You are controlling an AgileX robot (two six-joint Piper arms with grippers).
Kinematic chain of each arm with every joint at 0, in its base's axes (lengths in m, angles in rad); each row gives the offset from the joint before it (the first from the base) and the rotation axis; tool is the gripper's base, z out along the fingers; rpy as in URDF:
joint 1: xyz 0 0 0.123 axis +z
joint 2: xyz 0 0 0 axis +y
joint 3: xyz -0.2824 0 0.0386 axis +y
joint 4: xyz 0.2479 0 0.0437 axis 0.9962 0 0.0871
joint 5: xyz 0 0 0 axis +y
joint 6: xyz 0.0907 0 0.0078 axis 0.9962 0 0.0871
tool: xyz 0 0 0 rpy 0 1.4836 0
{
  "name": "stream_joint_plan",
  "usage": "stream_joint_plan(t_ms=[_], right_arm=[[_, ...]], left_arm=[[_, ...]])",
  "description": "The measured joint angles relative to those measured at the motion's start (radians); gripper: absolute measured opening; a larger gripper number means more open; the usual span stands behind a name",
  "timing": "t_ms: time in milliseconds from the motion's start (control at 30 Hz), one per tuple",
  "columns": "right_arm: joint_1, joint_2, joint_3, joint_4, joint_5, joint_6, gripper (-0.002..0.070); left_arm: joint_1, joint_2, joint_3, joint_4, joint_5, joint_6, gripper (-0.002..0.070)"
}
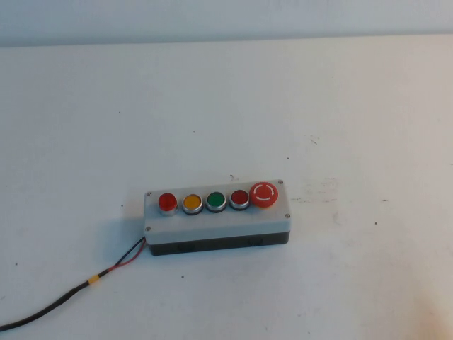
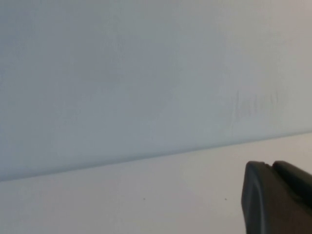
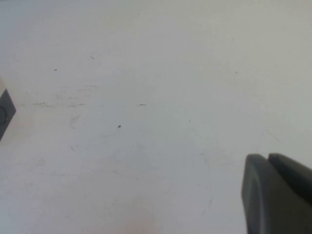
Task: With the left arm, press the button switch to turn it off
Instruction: 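Press the lit red button on the button box to turn it off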
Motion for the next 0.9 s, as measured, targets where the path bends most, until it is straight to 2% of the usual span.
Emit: stream_joint_plan(t_ms=[467,900], right_arm=[[0.000,0.000,0.000,0.000,0.000,0.000,-0.0016],[0.000,0.000,0.000,0.000,0.000,0.000,-0.0016]], left_arm=[[0.003,-0.047,0.002,0.020,0.539,-0.095,-0.0003],[0.003,-0.047,0.002,0.033,0.551,-0.104,-0.0003]])
